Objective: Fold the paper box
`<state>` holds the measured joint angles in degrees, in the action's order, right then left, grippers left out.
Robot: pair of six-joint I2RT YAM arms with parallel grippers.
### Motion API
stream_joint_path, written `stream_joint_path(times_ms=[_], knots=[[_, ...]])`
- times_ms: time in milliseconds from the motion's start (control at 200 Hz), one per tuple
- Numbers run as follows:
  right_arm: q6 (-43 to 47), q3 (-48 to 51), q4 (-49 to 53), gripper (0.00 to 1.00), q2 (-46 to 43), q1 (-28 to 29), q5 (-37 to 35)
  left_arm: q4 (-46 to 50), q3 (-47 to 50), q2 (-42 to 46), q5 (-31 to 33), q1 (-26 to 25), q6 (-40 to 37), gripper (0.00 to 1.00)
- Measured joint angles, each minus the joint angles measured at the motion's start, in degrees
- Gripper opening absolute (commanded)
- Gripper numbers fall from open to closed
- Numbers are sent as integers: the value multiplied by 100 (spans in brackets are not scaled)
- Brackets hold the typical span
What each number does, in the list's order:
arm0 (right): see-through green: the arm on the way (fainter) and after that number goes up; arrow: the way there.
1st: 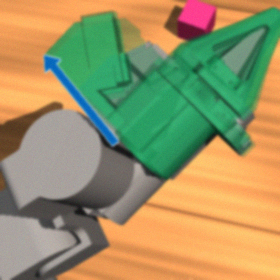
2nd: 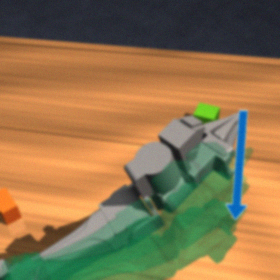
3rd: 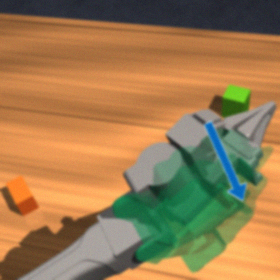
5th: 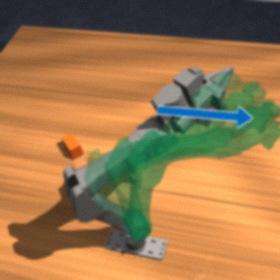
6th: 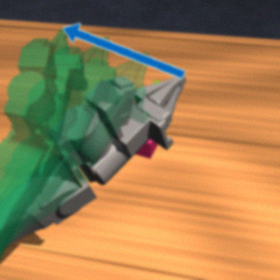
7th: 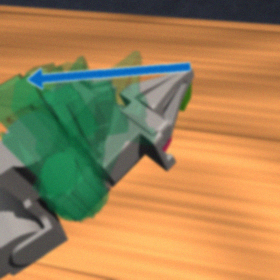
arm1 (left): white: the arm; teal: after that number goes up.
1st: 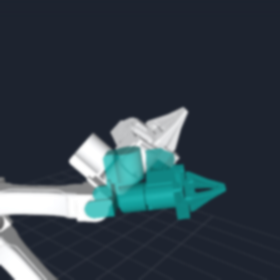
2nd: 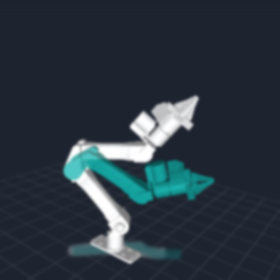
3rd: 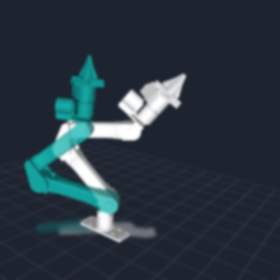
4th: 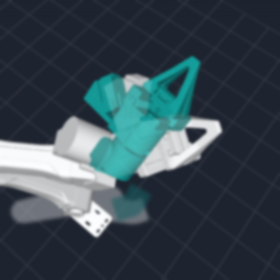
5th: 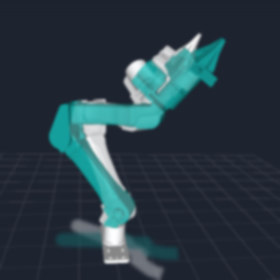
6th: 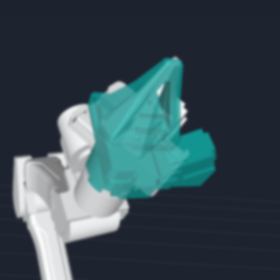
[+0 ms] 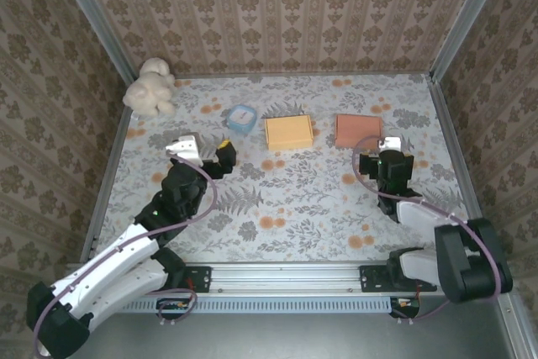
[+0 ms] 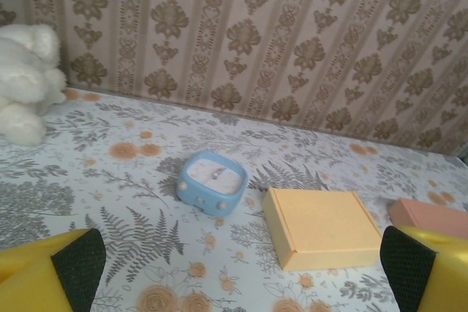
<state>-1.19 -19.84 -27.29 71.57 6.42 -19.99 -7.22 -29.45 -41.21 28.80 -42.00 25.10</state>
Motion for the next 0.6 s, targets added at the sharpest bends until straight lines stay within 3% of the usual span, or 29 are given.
stream_joint_path(times_ms=[440,600], knots=[[144,125,-1996,100,575,-407,1338,-98,400,175,0,468,201,100],[149,208,-2273,100,975,-457,1792,-216,511,269,63,562,232,100]])
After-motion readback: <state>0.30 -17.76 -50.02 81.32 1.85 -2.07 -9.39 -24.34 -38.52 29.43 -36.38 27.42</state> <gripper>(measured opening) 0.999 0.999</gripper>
